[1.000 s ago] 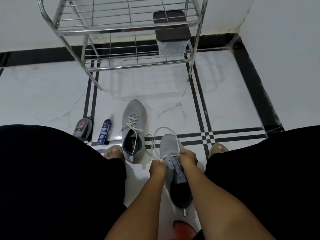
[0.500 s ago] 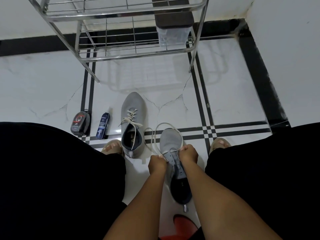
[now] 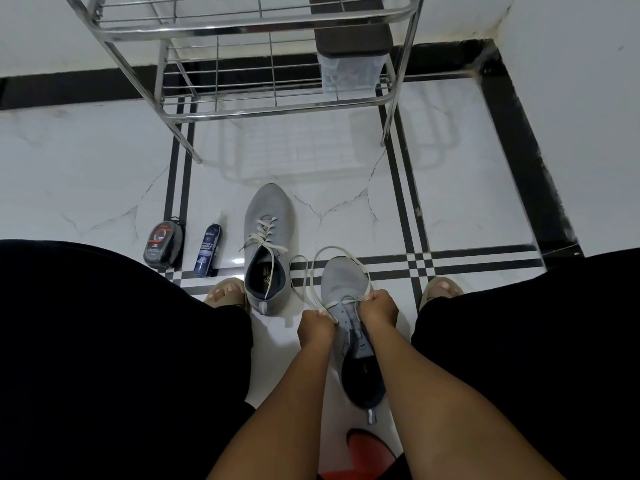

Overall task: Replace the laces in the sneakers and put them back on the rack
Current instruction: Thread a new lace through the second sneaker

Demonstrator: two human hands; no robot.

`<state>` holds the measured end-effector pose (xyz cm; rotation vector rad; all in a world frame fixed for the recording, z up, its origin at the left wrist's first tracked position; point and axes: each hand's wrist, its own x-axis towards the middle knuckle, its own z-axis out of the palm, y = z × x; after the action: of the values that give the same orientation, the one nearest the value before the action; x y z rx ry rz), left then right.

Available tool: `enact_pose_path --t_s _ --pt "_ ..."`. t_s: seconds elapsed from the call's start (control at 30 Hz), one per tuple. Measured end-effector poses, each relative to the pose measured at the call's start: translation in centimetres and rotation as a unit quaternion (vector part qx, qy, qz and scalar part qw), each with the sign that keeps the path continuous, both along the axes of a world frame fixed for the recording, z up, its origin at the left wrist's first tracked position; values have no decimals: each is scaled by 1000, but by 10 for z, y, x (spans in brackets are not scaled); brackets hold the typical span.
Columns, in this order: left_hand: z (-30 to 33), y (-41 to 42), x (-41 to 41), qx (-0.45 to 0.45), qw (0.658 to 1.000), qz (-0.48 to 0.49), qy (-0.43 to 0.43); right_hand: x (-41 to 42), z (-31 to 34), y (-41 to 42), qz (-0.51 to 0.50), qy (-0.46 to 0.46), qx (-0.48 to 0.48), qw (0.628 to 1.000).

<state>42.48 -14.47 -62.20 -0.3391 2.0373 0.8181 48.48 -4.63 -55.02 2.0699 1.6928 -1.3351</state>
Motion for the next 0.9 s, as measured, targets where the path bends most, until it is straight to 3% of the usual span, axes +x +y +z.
enact_pose_path --t_s 0.17,0.3,0.5,0.6,0.7,0.9 --pt "-6 -1 -2 -10 1000 -12 -7 0 1 0 -3 1 -2 1000" --pt "59 7 -4 -30 999 -33 4 -2 2 1 5 2 -6 1000" --pt "99 15 -11 -64 988 -62 122 -7 19 -2 -83 27 -17 996" --pt "127 33 -23 -10 978 -77 191 -19 43 7 -95 75 45 992" --pt "167 52 -38 65 954 -117 268 -42 87 29 -19 163 115 980" --pt "295 86 -71 233 890 -169 353 -72 234 79 89 373 190 904"
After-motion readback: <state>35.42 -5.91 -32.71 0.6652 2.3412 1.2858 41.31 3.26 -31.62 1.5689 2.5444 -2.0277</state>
